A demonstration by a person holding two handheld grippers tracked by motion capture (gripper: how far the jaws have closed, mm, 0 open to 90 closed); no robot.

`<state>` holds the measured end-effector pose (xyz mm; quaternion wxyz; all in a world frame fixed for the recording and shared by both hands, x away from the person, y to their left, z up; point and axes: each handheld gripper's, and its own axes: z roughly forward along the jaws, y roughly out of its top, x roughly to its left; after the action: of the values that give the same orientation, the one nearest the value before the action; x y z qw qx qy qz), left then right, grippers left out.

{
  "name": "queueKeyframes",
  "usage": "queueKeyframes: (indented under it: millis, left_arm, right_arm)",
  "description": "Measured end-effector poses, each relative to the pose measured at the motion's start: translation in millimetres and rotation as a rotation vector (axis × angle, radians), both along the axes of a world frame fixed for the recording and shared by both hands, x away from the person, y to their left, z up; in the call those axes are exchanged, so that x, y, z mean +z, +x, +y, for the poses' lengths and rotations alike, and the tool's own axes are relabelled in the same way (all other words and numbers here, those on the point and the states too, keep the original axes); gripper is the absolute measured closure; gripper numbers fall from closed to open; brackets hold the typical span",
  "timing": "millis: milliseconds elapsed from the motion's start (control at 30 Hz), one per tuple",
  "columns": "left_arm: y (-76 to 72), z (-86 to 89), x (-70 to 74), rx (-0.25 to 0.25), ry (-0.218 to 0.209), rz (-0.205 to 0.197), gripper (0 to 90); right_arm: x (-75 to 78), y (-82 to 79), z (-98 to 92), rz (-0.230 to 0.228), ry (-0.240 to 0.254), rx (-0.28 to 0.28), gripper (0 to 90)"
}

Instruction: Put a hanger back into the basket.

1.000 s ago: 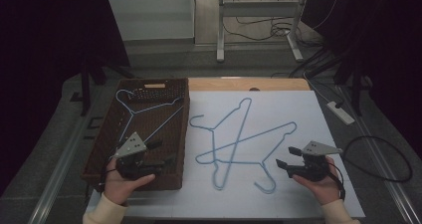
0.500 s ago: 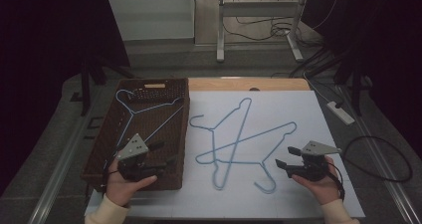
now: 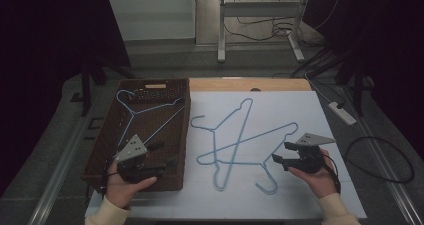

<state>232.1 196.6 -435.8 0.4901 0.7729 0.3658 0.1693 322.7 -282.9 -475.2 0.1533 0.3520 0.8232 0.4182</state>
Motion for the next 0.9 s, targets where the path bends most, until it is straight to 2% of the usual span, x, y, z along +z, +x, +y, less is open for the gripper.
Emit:
queueKeyframes:
  millis: [233, 333, 367, 500, 667, 767, 800, 867, 900]
  left_arm:
    - [0.3, 1.5, -1.4, -0.004, -0.006, 0.001, 32.2]
    - [-0.1, 2.1, -1.3, -0.005, -0.006, 0.002, 32.2]
    - [-0.3, 2.3, -1.2, -0.005, -0.007, 0.002, 32.2]
    - [-0.3, 3.4, -0.7, -0.006, -0.011, 0.003, 32.2]
    - [-0.8, 3.8, 0.8, -0.008, -0.010, -0.002, 32.2]
    - [-1.1, 3.7, 0.9, -0.008, -0.009, -0.002, 32.2]
    - [-1.4, 3.5, 0.9, -0.009, -0.011, -0.002, 32.2]
    - [-1.6, 3.2, 1.0, -0.011, -0.009, -0.001, 32.3]
    - [-1.7, 3.3, 1.3, -0.011, -0.011, -0.001, 32.3]
  right_arm:
    - [7.1, 32.8, 32.3, 0.044, -0.041, 0.034, 37.7]
    - [8.0, 49.8, 45.6, 0.063, -0.065, 0.049, 47.2]
    - [7.5, 58.6, 52.0, 0.072, -0.074, 0.054, 55.7]
    - [3.2, 79.2, 67.5, 0.115, -0.097, 0.063, 73.8]
    - [-5.0, 104.6, 92.5, 0.159, -0.149, 0.075, 88.4]
    - [-8.4, 112.5, 101.3, 0.167, -0.167, 0.074, 90.0]
    - [-12.2, 120.6, 110.6, 0.178, -0.186, 0.073, 90.0]
    - [-13.9, 123.9, 114.6, 0.178, -0.200, 0.074, 90.0]
    - [-17.5, 129.6, 122.4, 0.183, -0.221, 0.076, 90.0]
